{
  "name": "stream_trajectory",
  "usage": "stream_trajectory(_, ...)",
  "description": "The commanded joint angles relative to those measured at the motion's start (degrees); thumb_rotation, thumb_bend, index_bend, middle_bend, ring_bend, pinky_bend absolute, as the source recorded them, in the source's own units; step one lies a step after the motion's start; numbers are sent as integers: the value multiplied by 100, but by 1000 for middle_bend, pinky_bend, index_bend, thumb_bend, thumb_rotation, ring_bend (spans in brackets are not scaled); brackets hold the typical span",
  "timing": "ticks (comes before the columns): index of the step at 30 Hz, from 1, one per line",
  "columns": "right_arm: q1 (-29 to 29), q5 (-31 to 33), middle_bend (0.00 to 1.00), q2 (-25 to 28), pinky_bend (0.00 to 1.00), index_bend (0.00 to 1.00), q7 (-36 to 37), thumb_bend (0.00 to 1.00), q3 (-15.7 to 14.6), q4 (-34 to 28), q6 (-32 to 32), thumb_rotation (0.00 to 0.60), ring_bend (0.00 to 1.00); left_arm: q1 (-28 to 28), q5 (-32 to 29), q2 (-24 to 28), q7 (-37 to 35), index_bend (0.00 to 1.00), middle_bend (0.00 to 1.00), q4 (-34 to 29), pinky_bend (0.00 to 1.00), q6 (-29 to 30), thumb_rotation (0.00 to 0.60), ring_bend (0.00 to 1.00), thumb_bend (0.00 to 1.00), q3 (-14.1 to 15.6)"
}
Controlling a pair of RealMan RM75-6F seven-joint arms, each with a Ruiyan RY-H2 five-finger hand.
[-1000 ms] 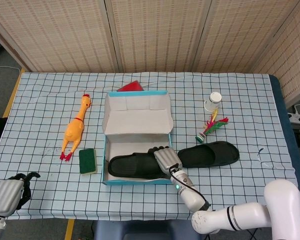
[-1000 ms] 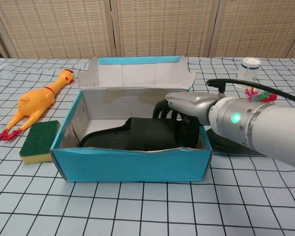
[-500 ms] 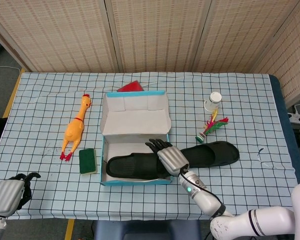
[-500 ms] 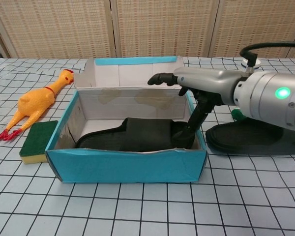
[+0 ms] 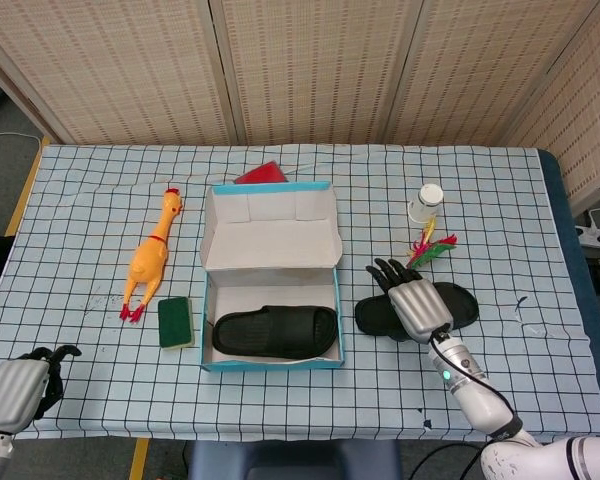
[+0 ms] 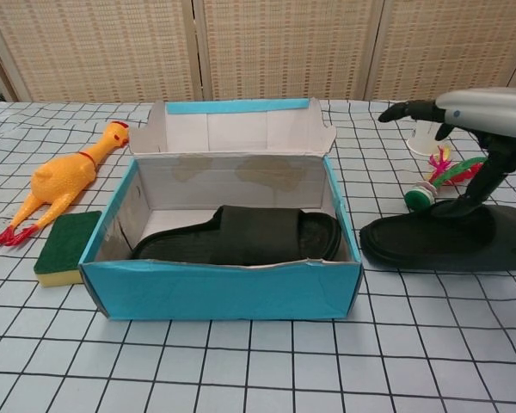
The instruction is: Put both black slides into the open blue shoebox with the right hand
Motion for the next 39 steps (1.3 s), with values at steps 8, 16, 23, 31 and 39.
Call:
stream_trajectory(8, -132, 206, 11, 256, 191, 0, 784, 62, -101, 999, -1071, 600, 0, -12, -76, -14, 65, 350, 359, -12, 551, -49, 600, 388, 484, -8)
stream_trajectory(16, -93, 275, 11, 253, 174, 0, 1074, 62, -170, 1439, -1754, 600, 0, -27, -125, -15, 88, 350, 360, -10, 551, -85, 600, 388, 484, -19)
stream_trajectory(23, -75, 399, 11, 178, 174, 0, 991, 62, -295, 1662, -2038, 600, 0, -22, -117, -17, 100, 350, 360, -21, 551, -81, 600, 388, 485, -6)
stream_trajectory(31, -30, 579, 11, 62, 174, 0, 830, 62, -375, 1826, -2153, 600, 0, -28, -121, -15, 104, 350, 360, -21, 551, -87, 600, 388, 486, -7)
stream_trajectory(39, 10, 848, 42, -234, 174, 19, 729, 62, -272, 2145, -2044, 600, 0, -29, -125, -19, 125, 350, 361, -17, 551, -99, 600, 388, 486, 4)
